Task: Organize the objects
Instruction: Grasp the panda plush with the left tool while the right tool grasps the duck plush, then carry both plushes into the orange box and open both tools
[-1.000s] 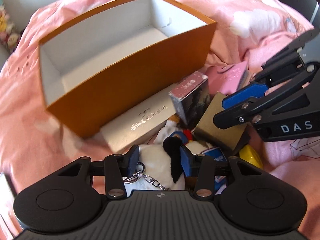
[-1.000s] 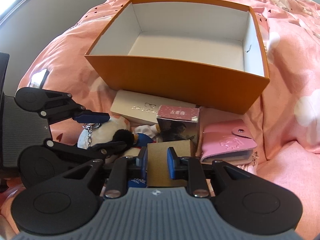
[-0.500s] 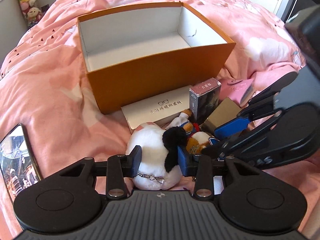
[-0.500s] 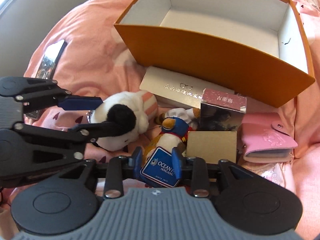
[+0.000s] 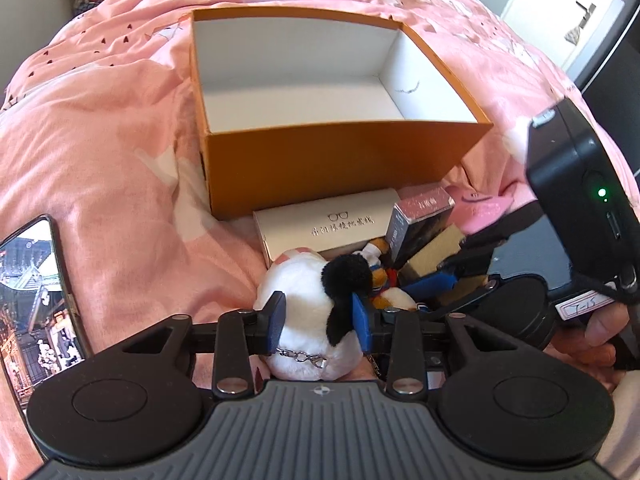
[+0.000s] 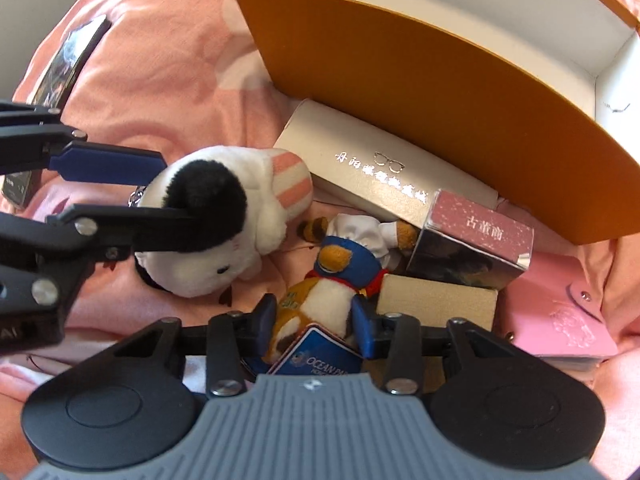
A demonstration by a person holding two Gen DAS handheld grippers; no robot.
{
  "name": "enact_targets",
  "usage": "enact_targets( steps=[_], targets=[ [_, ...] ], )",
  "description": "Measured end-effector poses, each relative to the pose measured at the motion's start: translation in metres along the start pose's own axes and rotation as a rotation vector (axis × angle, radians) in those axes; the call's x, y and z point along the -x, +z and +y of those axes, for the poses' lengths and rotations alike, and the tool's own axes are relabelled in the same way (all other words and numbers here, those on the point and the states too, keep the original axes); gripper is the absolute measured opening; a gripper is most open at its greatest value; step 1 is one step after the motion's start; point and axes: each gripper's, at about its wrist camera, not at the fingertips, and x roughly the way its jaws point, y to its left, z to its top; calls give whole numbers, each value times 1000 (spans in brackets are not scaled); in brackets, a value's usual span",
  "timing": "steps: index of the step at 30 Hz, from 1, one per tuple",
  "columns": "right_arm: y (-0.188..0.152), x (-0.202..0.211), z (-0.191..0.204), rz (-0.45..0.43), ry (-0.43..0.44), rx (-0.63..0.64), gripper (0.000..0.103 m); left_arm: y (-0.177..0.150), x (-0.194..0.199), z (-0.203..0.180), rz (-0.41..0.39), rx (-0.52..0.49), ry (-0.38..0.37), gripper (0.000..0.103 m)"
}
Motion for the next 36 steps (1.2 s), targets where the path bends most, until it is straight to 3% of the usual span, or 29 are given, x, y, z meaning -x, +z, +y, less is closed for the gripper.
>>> enact_targets(
  steps=[5,8,11,19,24,30,36],
  targets=[
    [-2,22,-6,-78,31,-63,33,8,7,3,-23,-1,21,21],
    [1,41,-5,-143,68,-82,31,12,6,1,-22,-15,31,18],
    [2,50,2,-195,28,-38,31,15,5,1,-4,-30,25,18],
    [8,17,-20,-61,95,-139,35,32,-9,-18,74,-191,45,21],
    [11,9,-21,-17,107,-128,43,40,-21,-33,141,-335,53,34],
    [11,8,-16,10,113,-72,52,49,-34,-44,204,-444,-6,40],
    [9,6,-15,15,129,-27,53,53,-53,-47,268,-487,-55,46]
  ],
)
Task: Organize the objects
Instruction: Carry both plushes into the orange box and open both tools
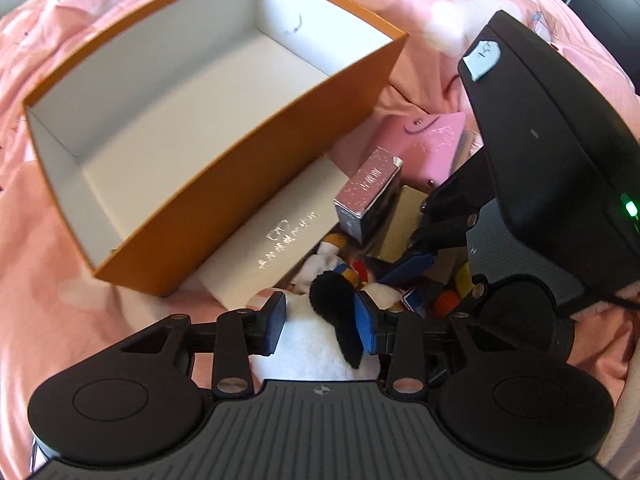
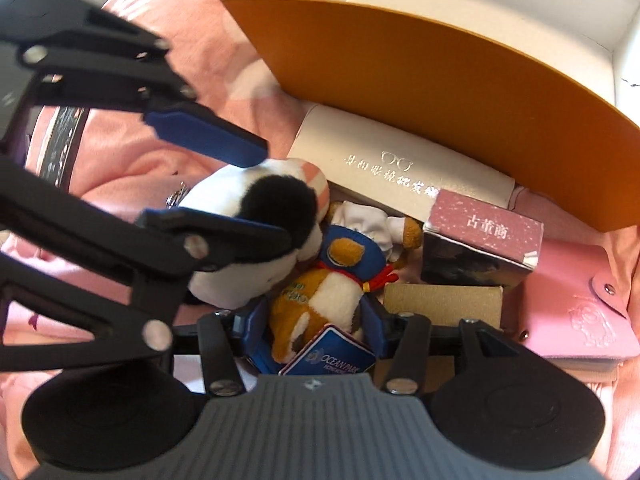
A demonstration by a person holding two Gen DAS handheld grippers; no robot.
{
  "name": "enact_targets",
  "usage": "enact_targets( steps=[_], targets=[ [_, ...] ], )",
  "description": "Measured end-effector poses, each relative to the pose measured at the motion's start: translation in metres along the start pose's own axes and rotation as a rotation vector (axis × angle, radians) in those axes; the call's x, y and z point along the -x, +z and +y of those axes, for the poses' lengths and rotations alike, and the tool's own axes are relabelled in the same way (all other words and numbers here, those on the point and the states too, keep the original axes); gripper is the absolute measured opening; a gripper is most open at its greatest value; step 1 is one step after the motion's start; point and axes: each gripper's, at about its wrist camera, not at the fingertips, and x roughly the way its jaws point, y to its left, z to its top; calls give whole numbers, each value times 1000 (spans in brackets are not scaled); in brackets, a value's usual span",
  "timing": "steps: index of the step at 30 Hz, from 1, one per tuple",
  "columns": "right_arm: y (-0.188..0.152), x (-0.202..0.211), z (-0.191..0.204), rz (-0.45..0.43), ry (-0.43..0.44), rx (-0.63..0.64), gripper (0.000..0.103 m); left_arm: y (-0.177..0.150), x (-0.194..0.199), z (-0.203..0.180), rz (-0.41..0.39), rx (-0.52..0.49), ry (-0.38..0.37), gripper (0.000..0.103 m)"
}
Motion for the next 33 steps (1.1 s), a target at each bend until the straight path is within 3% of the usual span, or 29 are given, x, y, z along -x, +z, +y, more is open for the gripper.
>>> enact_targets(
  steps=[6,13,16,24,28,33],
  targets=[
    [0,1,-1,-7,28,35,58,9,-17,9,43,7,-60,59],
    [2,3,-3,-32,39,32,56,2,-21,-5,80,-65,67,43],
    [4,2,-2,-41,22,34,48,-6,-15,-8,58,-54,110,39],
    [2,14,-6,-97,29,3,40,-40,17,-2,-98,110,187,28],
    [3,36,-6,-154,49,-8,39,-49,31,-3,-182,171,211,19],
    [7,73,5,-247,59,26,39,-52,55,-4,-282,216,243,17]
  ],
)
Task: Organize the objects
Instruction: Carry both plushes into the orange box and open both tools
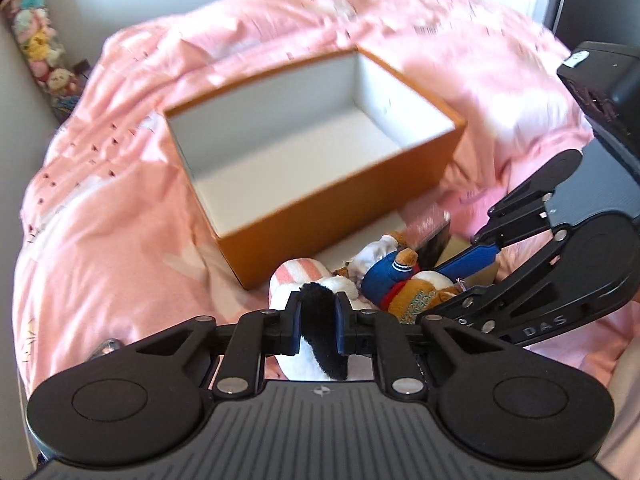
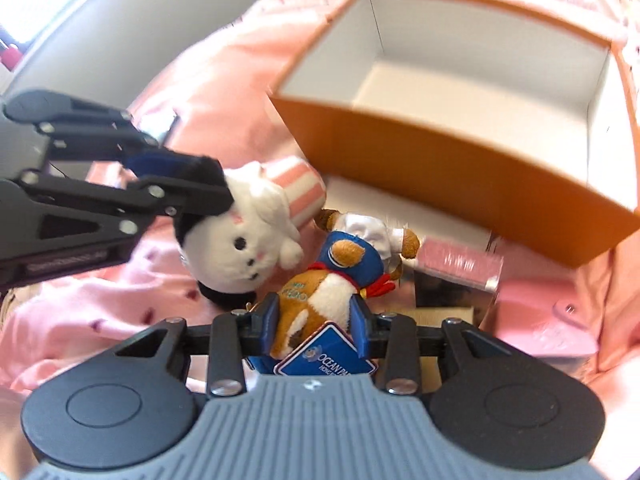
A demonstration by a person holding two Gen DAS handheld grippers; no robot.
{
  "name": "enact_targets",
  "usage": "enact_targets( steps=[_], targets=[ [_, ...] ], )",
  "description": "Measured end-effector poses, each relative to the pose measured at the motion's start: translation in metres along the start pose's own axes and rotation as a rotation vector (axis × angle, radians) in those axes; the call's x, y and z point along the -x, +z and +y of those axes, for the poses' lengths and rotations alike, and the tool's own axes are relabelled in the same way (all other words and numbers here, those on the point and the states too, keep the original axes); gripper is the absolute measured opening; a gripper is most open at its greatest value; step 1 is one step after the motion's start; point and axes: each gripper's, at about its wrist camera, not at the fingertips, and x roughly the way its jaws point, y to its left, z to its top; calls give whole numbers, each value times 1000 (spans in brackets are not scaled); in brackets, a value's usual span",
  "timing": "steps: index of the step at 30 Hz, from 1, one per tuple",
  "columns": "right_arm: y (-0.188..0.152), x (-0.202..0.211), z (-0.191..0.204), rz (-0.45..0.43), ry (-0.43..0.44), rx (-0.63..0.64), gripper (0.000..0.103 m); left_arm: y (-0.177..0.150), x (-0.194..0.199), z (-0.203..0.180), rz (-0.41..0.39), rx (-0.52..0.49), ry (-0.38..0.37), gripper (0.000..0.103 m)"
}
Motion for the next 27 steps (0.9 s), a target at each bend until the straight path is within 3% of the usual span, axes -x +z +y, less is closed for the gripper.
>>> enact_targets(
  steps=[9,15,18,22,27],
  targets=[
    [11,61,13,-165,-52,74,39,29,55,2,-175,-18,58,16],
    [45,88,-1,-272,-89,120,39,65,58,12,-292,-34,100,16],
    [56,112,-15,-316,-109,125,39,83,52,16,-339,-42,108,16],
    [88,96,-36,-340,-121,118,39,99,32,24,-363,-34,108,16],
    [102,71,-60,-306,-132,111,39,96,-14,34,-323,-21,127,16]
  ],
)
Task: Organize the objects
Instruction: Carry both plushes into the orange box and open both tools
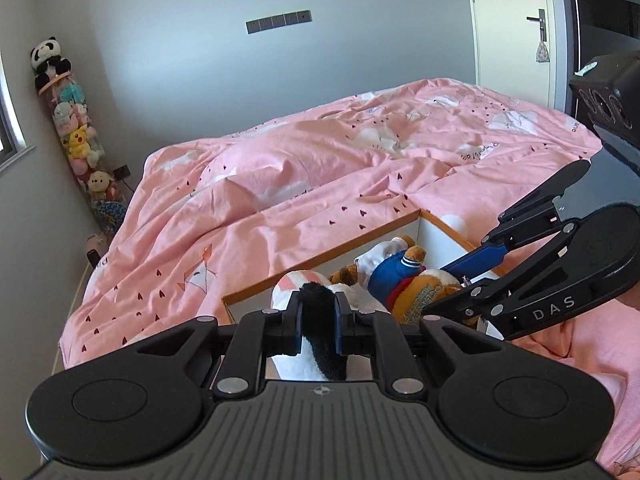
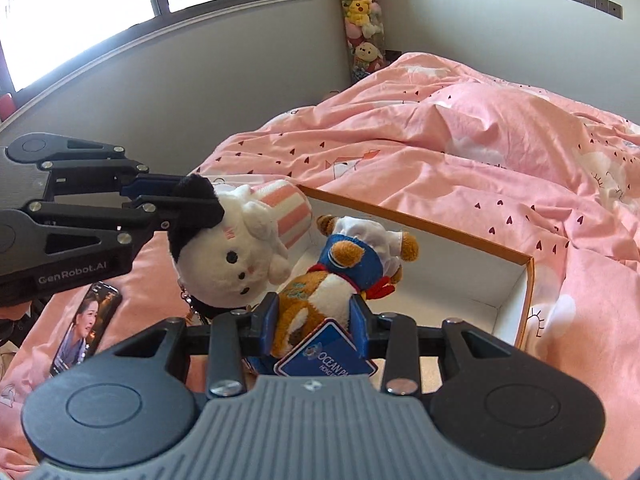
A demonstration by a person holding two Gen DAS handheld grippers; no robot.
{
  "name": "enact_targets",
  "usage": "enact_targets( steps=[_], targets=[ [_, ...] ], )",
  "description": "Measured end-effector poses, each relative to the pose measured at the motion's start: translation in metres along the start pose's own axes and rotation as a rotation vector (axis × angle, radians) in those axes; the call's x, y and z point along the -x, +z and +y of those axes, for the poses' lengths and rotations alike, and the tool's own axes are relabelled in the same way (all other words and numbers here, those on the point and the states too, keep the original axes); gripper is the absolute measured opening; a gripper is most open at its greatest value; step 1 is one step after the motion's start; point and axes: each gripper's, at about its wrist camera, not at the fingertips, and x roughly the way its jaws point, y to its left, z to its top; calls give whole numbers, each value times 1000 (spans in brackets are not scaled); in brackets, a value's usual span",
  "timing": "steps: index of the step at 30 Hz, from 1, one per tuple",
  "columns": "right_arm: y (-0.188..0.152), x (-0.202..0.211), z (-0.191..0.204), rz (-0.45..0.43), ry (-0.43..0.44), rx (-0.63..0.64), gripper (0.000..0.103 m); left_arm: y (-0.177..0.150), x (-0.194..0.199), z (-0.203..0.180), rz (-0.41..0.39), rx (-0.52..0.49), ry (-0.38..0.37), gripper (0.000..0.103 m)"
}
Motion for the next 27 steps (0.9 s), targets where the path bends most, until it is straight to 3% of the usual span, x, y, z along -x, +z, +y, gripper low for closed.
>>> enact_targets(
  steps=[5,12,27],
  targets=[
    [-12,-39,-12,78,22,9,39,-28,-34,3,80,35,20,16],
    [-27,-82,-19,174,84,34,39,-56,-51,-6,159,-3,30,16],
    [-28,-132,-14,307,188,75,40,-63,-68,-11,302,-28,44,17]
  ],
)
